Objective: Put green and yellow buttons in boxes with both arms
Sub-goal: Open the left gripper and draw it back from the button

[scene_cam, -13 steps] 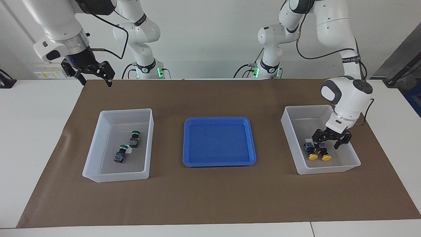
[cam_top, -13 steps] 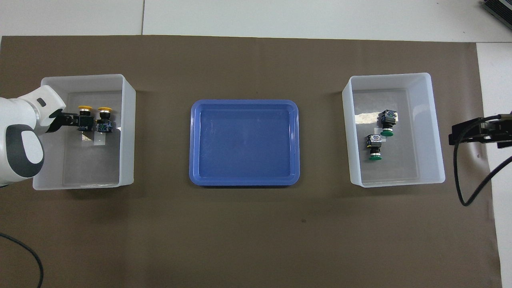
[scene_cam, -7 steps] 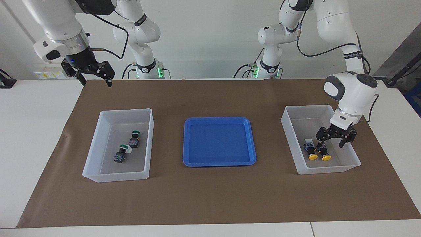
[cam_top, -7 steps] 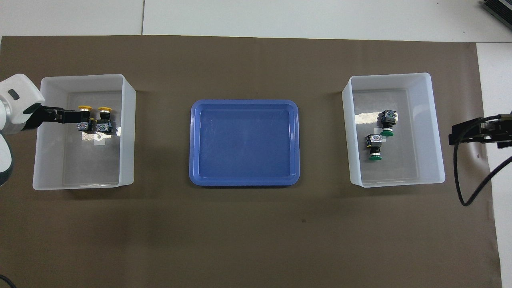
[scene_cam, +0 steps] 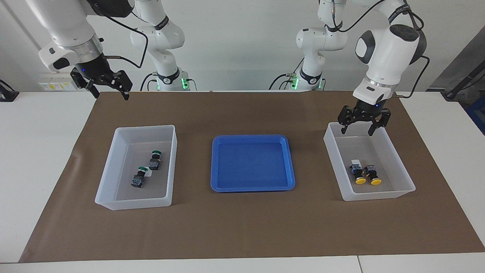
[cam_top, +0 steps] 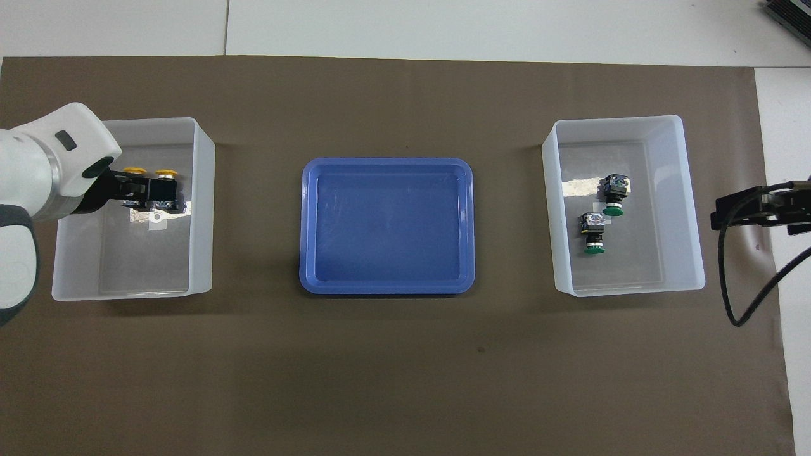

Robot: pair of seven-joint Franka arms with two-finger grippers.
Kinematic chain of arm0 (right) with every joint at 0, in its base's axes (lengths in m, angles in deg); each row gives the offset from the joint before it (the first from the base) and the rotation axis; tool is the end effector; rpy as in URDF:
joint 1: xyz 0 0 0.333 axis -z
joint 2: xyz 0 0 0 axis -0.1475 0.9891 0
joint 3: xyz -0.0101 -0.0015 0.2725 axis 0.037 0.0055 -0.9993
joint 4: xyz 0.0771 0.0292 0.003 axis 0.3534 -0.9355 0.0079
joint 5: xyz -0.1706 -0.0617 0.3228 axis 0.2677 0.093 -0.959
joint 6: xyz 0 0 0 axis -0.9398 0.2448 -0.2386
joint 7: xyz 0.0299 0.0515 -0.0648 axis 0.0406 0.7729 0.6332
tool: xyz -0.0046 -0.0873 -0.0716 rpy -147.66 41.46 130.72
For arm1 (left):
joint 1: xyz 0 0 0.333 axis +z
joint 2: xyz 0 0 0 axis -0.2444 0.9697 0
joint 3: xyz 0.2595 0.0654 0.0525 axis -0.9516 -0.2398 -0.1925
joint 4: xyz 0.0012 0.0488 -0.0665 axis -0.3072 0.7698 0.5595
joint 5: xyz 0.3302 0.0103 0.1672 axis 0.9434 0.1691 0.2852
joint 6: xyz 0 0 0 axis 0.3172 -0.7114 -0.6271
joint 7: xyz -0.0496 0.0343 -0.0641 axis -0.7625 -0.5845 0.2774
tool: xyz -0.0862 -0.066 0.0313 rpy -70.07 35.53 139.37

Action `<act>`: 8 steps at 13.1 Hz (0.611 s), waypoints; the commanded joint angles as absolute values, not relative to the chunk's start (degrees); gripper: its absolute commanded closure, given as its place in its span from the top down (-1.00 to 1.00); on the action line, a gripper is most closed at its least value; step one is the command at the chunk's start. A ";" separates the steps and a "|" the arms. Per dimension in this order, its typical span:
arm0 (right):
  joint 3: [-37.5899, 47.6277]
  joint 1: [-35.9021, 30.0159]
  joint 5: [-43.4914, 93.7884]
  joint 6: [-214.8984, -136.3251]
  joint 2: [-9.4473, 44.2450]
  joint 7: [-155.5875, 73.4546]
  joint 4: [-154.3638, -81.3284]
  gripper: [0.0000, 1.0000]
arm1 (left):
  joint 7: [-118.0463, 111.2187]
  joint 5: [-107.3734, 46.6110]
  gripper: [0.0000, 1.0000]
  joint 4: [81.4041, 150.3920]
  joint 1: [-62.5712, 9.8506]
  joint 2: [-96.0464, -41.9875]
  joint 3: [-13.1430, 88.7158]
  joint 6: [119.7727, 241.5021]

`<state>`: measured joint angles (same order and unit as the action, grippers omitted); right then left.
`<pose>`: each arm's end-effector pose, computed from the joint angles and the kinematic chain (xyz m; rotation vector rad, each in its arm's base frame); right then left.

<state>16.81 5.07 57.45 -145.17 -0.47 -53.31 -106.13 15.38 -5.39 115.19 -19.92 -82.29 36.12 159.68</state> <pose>0.5129 -0.0149 0.5804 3.1102 -0.1462 -0.0631 0.5419 -0.0683 0.5040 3.1015 -0.2822 0.3334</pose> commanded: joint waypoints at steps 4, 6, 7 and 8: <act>16.44 5.32 56.79 -144.94 -1.63 -53.99 -107.08 1.00 | 14.75 -3.75 1.00 96.29 -19.24 -78.20 35.37 142.39; 16.44 5.32 56.79 -144.94 -1.63 -54.07 -107.08 1.00 | 14.75 -4.01 1.00 94.33 -19.24 -78.11 35.37 138.69; 16.44 5.32 56.79 -144.94 -1.63 -54.07 -107.08 1.00 | 14.75 -4.28 1.00 94.33 -19.42 -78.28 35.37 137.71; 16.44 5.32 56.79 -144.94 -1.63 -54.07 -107.08 1.00 | 14.75 -4.63 1.00 93.98 -19.68 -78.29 35.46 136.05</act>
